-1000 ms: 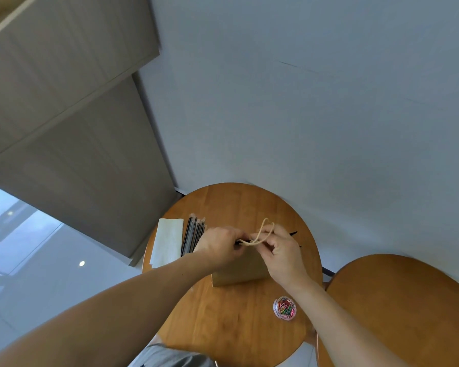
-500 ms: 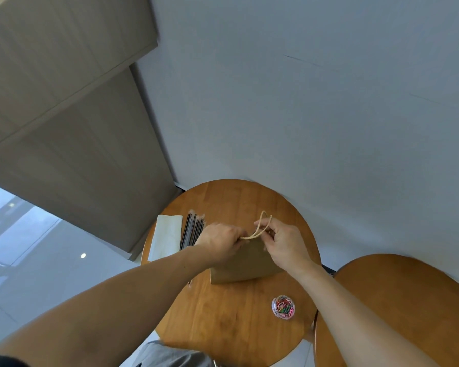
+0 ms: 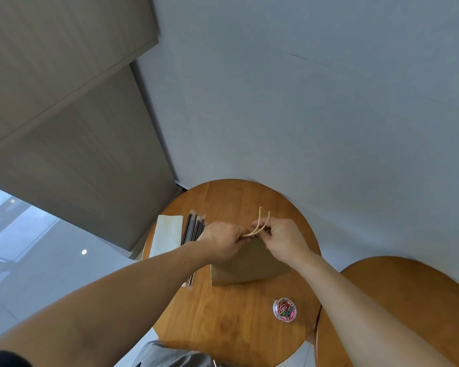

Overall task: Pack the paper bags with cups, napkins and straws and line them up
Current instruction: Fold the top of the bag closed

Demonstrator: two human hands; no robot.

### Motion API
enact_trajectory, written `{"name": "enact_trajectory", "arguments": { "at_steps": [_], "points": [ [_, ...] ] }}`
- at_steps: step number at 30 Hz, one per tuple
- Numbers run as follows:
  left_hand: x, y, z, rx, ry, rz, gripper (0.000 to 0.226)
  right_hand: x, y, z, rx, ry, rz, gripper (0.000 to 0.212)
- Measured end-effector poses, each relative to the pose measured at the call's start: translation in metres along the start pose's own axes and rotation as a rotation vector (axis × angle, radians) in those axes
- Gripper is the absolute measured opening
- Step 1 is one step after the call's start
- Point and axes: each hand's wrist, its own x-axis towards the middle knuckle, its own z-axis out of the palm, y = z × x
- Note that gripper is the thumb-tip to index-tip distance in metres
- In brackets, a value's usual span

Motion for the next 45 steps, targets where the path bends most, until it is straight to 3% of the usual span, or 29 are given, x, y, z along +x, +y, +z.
{"name": "enact_trajectory", "arguments": {
  "at_steps": [13,23,38,45],
  "points": [
    [0.000,0.003,-0.002,-0.027,-0.020,-0.005,0.029,0.004,0.004,0.003,-0.103,-0.013,-0.043,0.016],
    [-0.005,0.005,-0.001,-0.071,0.036,-0.028,0.028,-0.005,0.006,0.006,-0.231,0.045,-0.218,0.012],
    [-0.015,0.008,0.019,-0.079,0.122,-0.104,0.023,-0.013,0.007,0.014,-0.330,0.026,-0.144,0.017],
    [-0.020,0.006,0.016,-0.099,0.130,-0.112,0.020,-0.023,0.008,0.018,-0.302,0.093,-0.225,0.019]
  ]
}}
